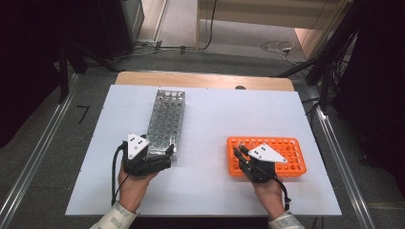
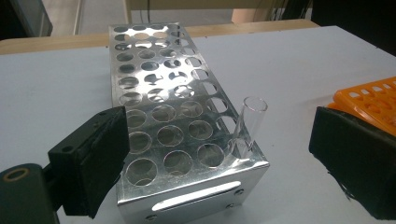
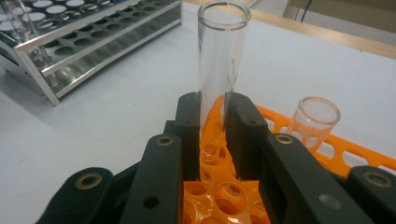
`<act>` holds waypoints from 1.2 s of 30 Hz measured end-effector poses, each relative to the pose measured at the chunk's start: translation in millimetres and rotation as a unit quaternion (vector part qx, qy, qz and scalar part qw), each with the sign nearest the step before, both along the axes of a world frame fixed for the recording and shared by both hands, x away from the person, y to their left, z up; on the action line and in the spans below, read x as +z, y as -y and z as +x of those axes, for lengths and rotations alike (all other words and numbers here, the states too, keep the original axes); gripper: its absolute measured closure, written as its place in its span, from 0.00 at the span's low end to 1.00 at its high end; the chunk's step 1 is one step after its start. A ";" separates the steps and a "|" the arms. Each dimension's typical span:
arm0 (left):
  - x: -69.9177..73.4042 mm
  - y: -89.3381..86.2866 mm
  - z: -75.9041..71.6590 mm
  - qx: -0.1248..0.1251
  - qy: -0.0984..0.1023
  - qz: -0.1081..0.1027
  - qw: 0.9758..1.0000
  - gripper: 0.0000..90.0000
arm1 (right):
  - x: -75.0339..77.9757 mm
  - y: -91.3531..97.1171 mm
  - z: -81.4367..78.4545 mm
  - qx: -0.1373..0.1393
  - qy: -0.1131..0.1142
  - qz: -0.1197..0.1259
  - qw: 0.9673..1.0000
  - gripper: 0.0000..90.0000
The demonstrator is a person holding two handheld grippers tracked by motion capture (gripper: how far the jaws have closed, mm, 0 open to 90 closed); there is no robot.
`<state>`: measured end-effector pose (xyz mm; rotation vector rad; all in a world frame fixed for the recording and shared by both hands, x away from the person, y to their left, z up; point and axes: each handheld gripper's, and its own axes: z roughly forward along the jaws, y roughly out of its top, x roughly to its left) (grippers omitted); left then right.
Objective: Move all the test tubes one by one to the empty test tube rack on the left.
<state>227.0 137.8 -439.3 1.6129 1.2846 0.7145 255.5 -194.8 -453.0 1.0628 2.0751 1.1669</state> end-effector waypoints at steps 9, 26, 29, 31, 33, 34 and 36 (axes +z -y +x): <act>1.1 1.8 -1.3 -0.002 0.002 0.001 1.000 0.06 | 13.7 -2.4 -11.6 0.022 0.004 0.016 1.000 0.81; 3.3 9.8 -5.6 -0.018 0.005 0.006 1.000 0.06 | 10.8 -22.4 -21.5 0.072 -0.015 0.014 0.997 0.81; 3.5 12.7 -7.0 -0.022 0.005 0.005 1.000 0.07 | 8.6 -26.6 -22.0 0.079 -0.020 0.012 0.997 0.81; 3.7 14.9 -8.3 -0.027 0.006 0.004 1.000 0.07 | 6.6 -29.1 -21.3 0.086 -0.023 0.013 0.996 0.81; 4.7 17.8 -10.4 -0.033 0.007 0.003 0.999 0.07 | 4.9 -31.8 -21.4 0.091 -0.026 0.011 0.995 0.81; 5.2 19.6 -11.3 -0.038 0.007 0.001 0.999 0.07 | 4.2 -33.4 -21.6 0.093 -0.028 0.010 0.995 0.81; 6.1 23.3 -13.5 -0.047 0.008 -0.001 0.999 0.07 | 2.7 -36.7 -21.9 0.098 -0.030 0.007 0.995 0.81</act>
